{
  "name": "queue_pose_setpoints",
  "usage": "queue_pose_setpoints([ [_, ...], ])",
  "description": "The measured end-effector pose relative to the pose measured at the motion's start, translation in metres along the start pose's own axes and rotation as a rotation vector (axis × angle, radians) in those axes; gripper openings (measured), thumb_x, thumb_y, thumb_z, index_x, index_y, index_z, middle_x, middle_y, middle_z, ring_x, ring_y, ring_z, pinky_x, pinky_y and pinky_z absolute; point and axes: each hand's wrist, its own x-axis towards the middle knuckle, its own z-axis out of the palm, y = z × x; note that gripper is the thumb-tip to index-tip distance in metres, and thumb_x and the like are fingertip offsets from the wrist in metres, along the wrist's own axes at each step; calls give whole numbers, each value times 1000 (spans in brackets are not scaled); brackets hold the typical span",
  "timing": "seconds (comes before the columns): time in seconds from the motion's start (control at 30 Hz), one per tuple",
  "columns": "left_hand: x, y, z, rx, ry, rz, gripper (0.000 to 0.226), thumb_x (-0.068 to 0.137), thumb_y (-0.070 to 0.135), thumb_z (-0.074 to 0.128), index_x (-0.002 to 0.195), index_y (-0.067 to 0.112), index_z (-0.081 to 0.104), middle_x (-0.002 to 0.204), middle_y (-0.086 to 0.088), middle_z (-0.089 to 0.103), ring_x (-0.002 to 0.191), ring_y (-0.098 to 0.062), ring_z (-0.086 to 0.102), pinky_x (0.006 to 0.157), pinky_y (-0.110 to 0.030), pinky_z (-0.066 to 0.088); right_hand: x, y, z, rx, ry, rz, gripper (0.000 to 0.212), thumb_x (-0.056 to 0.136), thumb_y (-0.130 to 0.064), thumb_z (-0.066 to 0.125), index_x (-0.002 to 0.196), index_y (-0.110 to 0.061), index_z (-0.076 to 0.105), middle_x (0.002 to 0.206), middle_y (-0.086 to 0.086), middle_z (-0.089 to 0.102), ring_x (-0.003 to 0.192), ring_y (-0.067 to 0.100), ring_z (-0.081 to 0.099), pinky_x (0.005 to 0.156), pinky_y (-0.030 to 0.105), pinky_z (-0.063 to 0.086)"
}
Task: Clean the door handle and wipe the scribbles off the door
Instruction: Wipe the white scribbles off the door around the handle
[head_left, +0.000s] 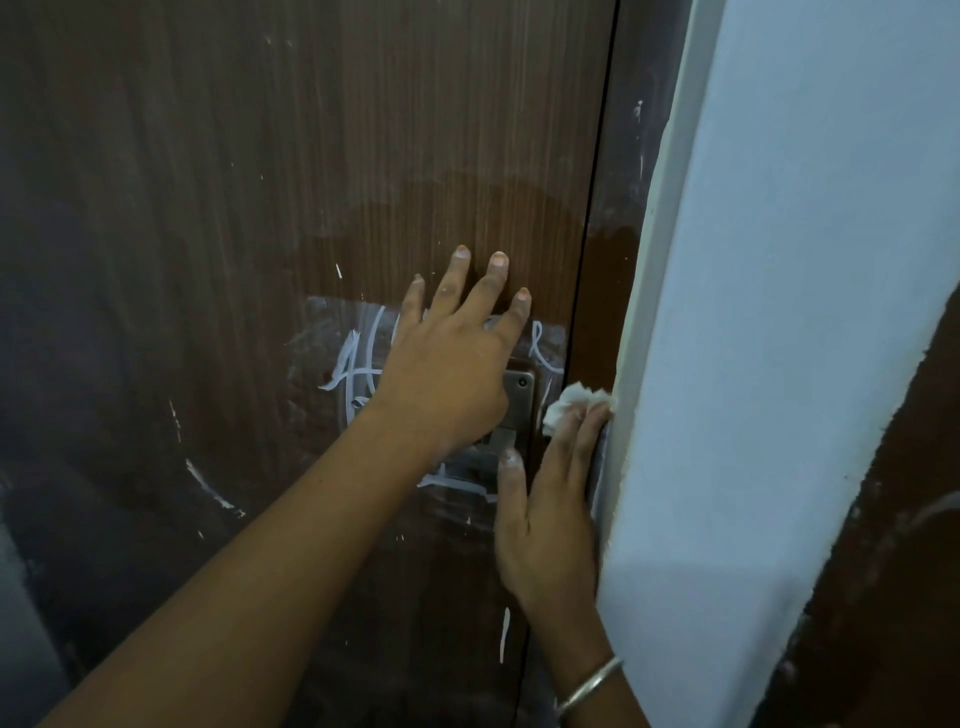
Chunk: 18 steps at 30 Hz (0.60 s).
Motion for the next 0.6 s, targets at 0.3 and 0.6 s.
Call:
queue_pose_setpoints([
  [0.3, -44, 21, 23, -228, 199, 0, 53, 79, 11, 56, 132, 4, 48, 140, -24, 42, 126, -37, 45, 101, -45, 40, -13, 15, 13, 20, 9, -1, 80, 71, -83, -7, 132, -41, -39, 143, -22, -41, 145, 21, 3, 112, 46, 30],
  [0.6, -61, 32, 50, -397, 233, -42, 26, 86, 12, 43, 102, -1, 60, 91, -16, 55, 76, -23, 51, 64, -34, 48, -51, 47, 39, 31, -8, 107, 76, 83, -71, 5, 140, -33, -28, 152, -11, -27, 143, 18, -15, 117, 46, 15],
])
